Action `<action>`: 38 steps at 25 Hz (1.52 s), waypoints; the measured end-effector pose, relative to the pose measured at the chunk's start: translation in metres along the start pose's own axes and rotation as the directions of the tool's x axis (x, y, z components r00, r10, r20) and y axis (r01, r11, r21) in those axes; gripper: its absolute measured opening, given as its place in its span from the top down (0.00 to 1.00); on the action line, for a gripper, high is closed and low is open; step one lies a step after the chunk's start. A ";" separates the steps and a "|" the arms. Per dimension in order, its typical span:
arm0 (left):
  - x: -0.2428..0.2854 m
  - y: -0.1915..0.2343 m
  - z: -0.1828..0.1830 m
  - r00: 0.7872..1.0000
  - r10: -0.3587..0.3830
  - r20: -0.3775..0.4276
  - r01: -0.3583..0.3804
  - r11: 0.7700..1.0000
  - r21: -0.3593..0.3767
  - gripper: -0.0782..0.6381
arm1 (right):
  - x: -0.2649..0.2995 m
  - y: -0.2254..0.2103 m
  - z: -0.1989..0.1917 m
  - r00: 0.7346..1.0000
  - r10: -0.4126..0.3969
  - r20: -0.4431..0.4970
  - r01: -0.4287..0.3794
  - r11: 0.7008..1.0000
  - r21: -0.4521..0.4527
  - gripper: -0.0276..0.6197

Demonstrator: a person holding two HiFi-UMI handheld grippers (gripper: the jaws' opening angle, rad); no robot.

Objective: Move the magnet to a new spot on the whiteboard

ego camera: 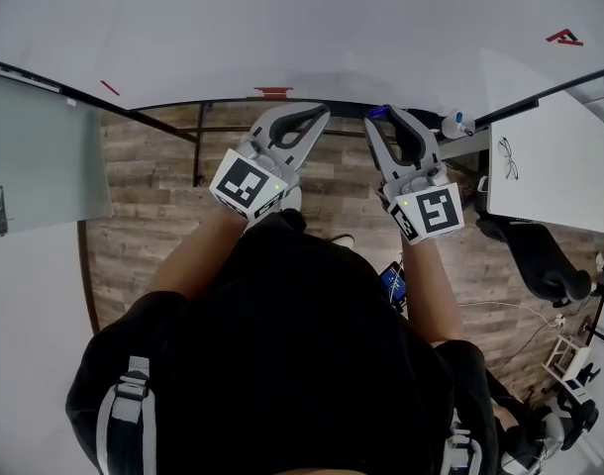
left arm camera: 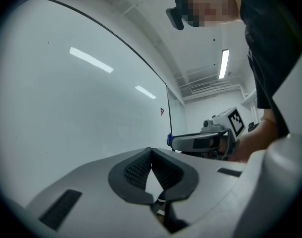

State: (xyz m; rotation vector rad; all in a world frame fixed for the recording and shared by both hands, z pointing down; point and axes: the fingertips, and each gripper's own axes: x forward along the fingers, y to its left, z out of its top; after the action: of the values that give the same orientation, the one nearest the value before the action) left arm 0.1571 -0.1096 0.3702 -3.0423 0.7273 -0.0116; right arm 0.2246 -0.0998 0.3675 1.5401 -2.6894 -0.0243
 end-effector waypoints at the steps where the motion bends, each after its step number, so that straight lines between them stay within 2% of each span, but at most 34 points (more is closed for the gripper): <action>1: 0.000 0.000 0.000 1.000 0.001 0.001 -0.001 1.000 0.000 0.88 | -0.001 0.000 0.001 1.000 -0.001 0.000 0.001 1.000 0.000 0.78; 10: -0.011 -0.015 0.010 0.999 0.036 0.009 -0.037 0.999 0.021 0.88 | -0.014 0.010 0.004 0.999 0.037 0.016 -0.037 0.999 0.006 0.78; 16: -0.036 -0.025 0.007 0.993 0.121 -0.008 -0.120 0.992 0.023 0.88 | -0.023 0.033 0.005 0.993 0.114 0.040 -0.115 0.993 0.019 0.78; 21: -0.062 -0.022 0.007 0.977 0.213 -0.012 -0.212 0.977 0.019 0.88 | -0.023 0.051 0.002 0.984 0.171 0.051 -0.172 0.984 0.033 0.78; 25: -0.085 -0.015 0.011 0.970 0.245 -0.013 -0.244 0.969 0.034 0.88 | -0.018 0.071 0.000 0.980 0.196 0.041 -0.198 0.980 0.035 0.78; 30: -0.118 0.015 0.016 0.964 0.264 0.013 -0.265 0.963 0.051 0.88 | 0.011 0.101 0.006 0.977 0.208 0.034 -0.209 0.978 0.019 0.78; 38: -0.183 0.104 0.018 0.977 0.214 0.010 -0.214 0.974 0.080 0.88 | 0.107 0.164 0.021 0.989 0.146 0.036 -0.146 0.989 0.003 0.78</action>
State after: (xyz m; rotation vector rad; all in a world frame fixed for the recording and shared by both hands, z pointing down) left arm -0.0527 -0.1195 0.3497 -2.8711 1.0243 -0.0353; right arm 0.0280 -0.1094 0.3555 1.3528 -2.8244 -0.0398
